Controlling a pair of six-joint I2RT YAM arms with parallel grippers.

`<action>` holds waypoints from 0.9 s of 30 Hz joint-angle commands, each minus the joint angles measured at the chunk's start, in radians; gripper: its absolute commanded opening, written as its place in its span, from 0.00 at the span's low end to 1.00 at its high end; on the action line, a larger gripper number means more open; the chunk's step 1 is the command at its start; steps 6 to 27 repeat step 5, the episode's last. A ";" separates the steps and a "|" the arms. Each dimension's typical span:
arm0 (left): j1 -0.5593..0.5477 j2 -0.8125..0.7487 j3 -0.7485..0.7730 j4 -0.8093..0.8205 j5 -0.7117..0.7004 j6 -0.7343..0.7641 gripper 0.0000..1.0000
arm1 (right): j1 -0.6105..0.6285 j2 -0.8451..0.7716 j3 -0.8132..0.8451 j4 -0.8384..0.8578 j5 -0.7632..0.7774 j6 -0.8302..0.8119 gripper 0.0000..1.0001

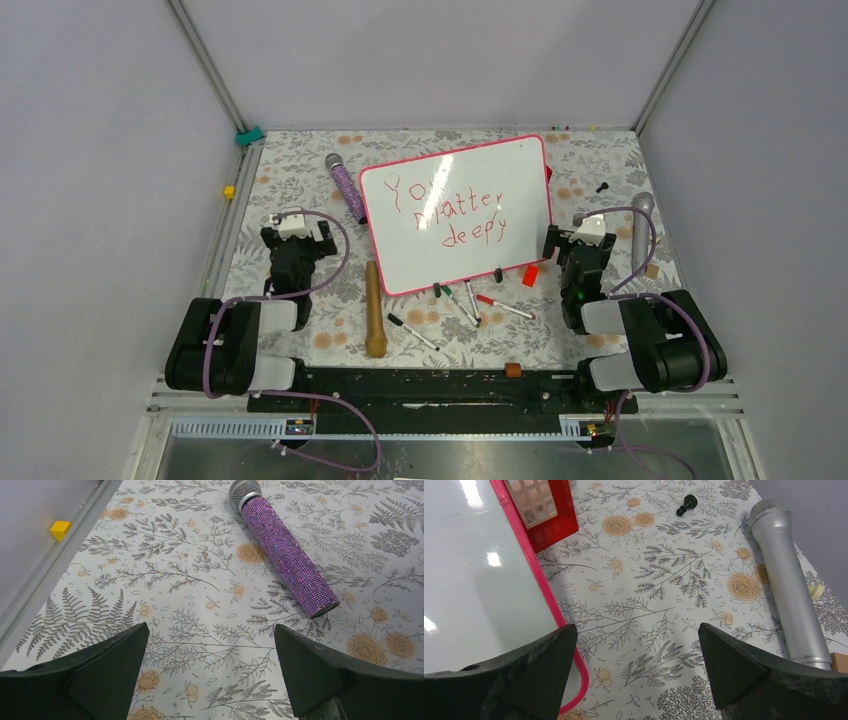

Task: Write a sentence on the whiteboard
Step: Reset both arms

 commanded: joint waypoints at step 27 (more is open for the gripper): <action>0.019 -0.004 0.034 0.035 0.046 0.004 0.99 | -0.003 -0.014 0.017 0.067 0.018 0.001 0.99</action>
